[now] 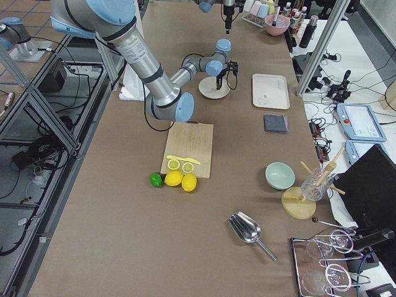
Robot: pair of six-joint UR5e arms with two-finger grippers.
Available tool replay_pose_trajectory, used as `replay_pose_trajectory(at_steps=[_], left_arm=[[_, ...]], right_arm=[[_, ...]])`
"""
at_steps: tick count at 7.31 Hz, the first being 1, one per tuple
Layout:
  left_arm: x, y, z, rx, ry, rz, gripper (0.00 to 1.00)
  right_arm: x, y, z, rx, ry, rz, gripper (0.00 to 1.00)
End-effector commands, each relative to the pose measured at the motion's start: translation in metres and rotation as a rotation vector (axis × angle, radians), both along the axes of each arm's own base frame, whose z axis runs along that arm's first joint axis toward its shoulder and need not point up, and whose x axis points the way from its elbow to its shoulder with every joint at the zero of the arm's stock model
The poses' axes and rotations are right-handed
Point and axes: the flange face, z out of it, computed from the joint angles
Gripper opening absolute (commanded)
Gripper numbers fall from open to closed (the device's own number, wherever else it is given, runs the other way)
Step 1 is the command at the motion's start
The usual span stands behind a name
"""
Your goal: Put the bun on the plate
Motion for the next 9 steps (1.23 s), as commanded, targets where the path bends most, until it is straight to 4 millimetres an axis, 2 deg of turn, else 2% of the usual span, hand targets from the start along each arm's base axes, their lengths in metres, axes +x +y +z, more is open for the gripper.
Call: replay_pose_trajectory(at_steps=[1, 2, 3, 4, 5, 6, 7, 8, 9], left_arm=[[-0.008, -0.005, 0.006, -0.009, -0.007, -0.015, 0.98], [-0.017, -0.004, 0.014, -0.018, -0.013, -0.026, 0.98], [-0.034, -0.012, 0.022, -0.003, -0.025, -0.035, 0.98], [-0.068, -0.016, 0.044, 0.016, -0.073, -0.021, 0.98], [-0.106, -0.025, 0.055, 0.04, -0.124, 0.003, 0.98], [-0.149, -0.03, 0.068, 0.078, -0.176, 0.048, 0.98], [-0.188, -0.032, 0.077, 0.096, -0.206, 0.063, 0.98], [-0.21, -0.01, 0.105, 0.067, -0.178, 0.085, 0.98], [-0.214, 0.018, 0.136, 0.001, -0.162, 0.092, 0.98]], right_arm=[[0.047, -0.004, -0.011, 0.007, -0.016, 0.028, 0.99], [0.091, -0.002, -0.005, -0.002, 0.008, 0.047, 1.0], [0.162, -0.009, 0.026, -0.017, 0.019, 0.054, 1.0], [0.24, -0.024, 0.078, 0.035, 0.032, 0.014, 1.0], [0.317, -0.046, 0.14, 0.076, 0.059, -0.028, 1.0], [0.401, -0.068, 0.213, 0.157, 0.123, -0.084, 1.0], [0.473, -0.085, 0.286, 0.194, 0.166, -0.141, 1.0], [0.547, -0.096, 0.36, 0.179, 0.133, -0.175, 1.0], [0.622, -0.089, 0.419, 0.188, 0.127, -0.178, 1.0]])
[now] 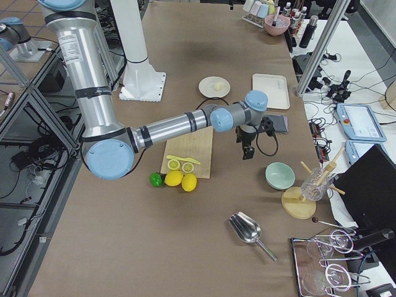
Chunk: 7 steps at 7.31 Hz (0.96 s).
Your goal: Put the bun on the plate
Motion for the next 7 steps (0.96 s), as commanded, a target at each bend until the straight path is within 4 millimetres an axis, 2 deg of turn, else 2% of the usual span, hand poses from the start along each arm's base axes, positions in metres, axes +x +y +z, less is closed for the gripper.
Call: replay_pose_trajectory(at_steps=[1, 2, 3, 4, 6, 7], left_arm=[[-0.018, 0.042, 0.048, -0.085, 0.017, 0.011, 0.98], [-0.019, 0.042, 0.046, -0.095, 0.022, -0.003, 0.98], [-0.019, 0.044, 0.038, -0.089, 0.028, -0.014, 0.98], [-0.018, 0.042, 0.04, -0.09, 0.025, -0.013, 0.98], [-0.02, 0.048, 0.05, -0.114, 0.021, -0.016, 0.98], [-0.023, 0.06, 0.06, -0.134, 0.019, -0.018, 0.98]], right_arm=[[0.146, 0.03, 0.122, -0.034, -0.009, 0.034, 1.0], [0.17, 0.04, 0.132, -0.046, 0.009, 0.069, 1.0], [0.173, 0.056, 0.149, -0.039, 0.012, 0.04, 1.0], [0.173, 0.061, 0.152, -0.028, 0.011, 0.027, 1.0], [0.176, 0.059, 0.13, -0.002, 0.021, 0.045, 1.0], [0.166, 0.052, 0.128, -0.011, 0.049, 0.039, 1.0]])
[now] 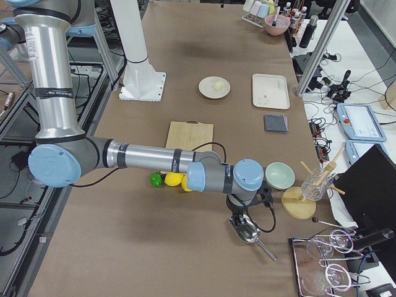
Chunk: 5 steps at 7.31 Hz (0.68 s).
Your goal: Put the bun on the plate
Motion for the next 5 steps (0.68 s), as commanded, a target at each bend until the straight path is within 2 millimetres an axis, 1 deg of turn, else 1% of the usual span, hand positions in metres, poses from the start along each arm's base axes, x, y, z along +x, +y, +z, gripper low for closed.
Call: replay_pose_trajectory(at_steps=[1, 3, 4, 5], left_arm=[[-0.002, 0.012, 0.016, -0.034, -0.005, -0.002, 0.98], [-0.001, 0.011, 0.014, -0.057, -0.003, -0.03, 0.98], [-0.002, 0.011, 0.009, -0.048, 0.001, -0.032, 0.98], [-0.001, 0.007, 0.004, -0.036, 0.002, -0.032, 0.98]], right_arm=[[-0.004, -0.002, -0.002, -0.007, 0.069, 0.003, 1.0], [-0.004, 0.0, -0.003, -0.005, 0.063, 0.003, 1.0], [-0.005, 0.0, -0.004, -0.004, 0.063, 0.002, 1.0], [-0.011, -0.004, -0.006, 0.0, 0.07, -0.009, 1.0]])
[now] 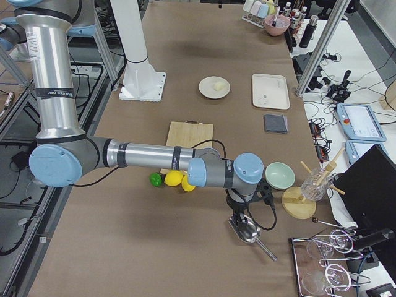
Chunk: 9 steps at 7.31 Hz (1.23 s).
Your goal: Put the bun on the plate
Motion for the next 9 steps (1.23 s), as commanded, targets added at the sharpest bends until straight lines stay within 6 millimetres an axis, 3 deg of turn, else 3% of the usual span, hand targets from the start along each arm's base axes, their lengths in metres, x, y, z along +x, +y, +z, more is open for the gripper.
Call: replay_pose_trajectory(at_steps=[1, 6, 8, 9], left_arm=[[-0.001, -0.004, -0.008, 0.022, 0.002, -0.007, 0.98], [-0.001, -0.006, -0.01, 0.028, 0.006, -0.005, 0.98], [-0.031, -0.01, 0.004, 0.005, 0.001, -0.066, 0.98], [-0.032, -0.009, 0.005, 0.001, 0.002, -0.067, 0.98]], right_arm=[[-0.006, -0.003, -0.005, 0.009, -0.001, -0.011, 1.0], [-0.027, -0.001, -0.005, 0.004, -0.012, -0.044, 1.0], [-0.048, -0.009, -0.013, -0.002, -0.011, -0.058, 1.0], [-0.064, -0.016, -0.02, -0.006, -0.009, -0.066, 1.0]])
